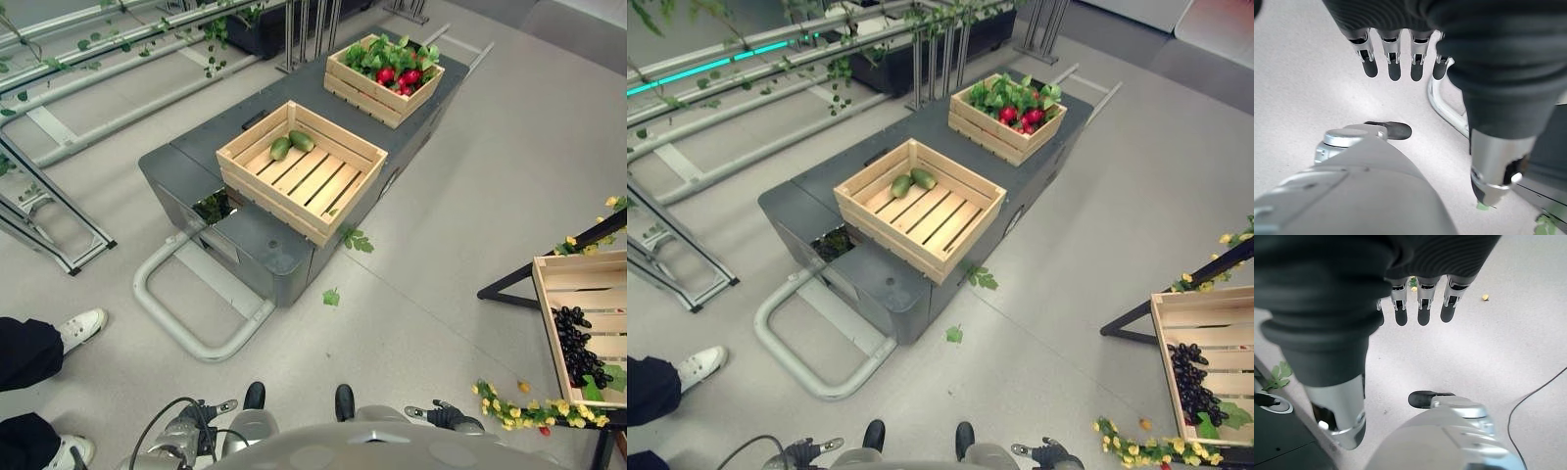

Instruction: Pick up the fruits from the basket on one side to the basket on the other side

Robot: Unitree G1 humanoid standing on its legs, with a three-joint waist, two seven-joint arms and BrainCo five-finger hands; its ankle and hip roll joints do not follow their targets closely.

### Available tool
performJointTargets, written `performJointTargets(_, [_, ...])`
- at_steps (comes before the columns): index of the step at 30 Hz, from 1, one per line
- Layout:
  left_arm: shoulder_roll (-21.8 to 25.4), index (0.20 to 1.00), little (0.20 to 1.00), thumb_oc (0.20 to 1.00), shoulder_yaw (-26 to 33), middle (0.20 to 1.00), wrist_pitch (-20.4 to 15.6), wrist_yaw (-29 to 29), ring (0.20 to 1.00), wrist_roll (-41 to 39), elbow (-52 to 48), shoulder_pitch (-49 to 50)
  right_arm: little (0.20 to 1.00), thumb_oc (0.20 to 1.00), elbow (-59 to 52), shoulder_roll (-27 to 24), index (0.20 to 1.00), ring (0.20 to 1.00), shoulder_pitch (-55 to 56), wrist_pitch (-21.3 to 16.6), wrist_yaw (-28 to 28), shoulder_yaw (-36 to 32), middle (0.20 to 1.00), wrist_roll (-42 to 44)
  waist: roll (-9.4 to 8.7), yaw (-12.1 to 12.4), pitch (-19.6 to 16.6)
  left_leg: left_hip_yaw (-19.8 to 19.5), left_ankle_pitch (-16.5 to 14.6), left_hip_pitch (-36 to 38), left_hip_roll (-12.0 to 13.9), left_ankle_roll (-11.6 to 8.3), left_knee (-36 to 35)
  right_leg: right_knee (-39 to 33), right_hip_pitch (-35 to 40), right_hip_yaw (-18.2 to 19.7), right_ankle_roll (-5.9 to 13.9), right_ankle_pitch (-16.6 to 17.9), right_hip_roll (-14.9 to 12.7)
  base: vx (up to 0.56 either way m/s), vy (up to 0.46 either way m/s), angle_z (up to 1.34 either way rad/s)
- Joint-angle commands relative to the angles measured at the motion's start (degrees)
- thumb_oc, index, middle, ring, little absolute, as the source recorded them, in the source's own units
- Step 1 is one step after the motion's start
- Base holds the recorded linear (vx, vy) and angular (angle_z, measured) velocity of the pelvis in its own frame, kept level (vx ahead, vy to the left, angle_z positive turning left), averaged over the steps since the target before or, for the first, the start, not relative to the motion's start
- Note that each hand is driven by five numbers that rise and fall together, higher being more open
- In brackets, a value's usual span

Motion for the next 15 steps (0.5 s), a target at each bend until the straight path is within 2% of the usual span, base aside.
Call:
performJointTargets(1, [-0.8,1.000,1.000,1.000,0.4,1.000,-0.2,-0.9,1.000,-2.0,2.1,-4.2,1.000,1.000,0.8,-2.0,1.000,1.000,-1.5,0.4,0.3,1.5,1.000,-1.5,0.60,2.1,0.8,2.8,-4.6,0.5,-6.3,5.28,0.4,1.3,-2.7,1.7,1.12,-2.8,3.2,0.02,-0.104,-0.06])
performJointTargets(6, [-1.7,1.000,1.000,1.000,1.0,1.000,0.3,-1.3,1.000,-2.8,3.0,-3.8,1.000,1.000,1.6,-2.3,1.000,1.000,-0.6,0.7,0.5,0.6,1.000,-1.5,0.94,2.3,0.3,2.4,-4.6,1.1,-5.4,4.51,0.8,1.0,-0.9,0.4,0.41,-3.5,3.2,0.04,-0.101,0.05])
performJointTargets(15, [-2.9,1.000,1.000,1.000,3.3,1.000,1.0,-2.1,1.000,-6.6,4.0,-2.8,1.000,1.000,2.3,-2.5,1.000,1.000,0.2,0.9,0.5,0.4,1.000,-1.8,2.62,2.4,-0.6,2.1,-4.8,2.5,-4.8,3.71,1.2,0.3,1.1,-1.1,-0.45,-4.6,3.4,0.02,-0.035,0.10])
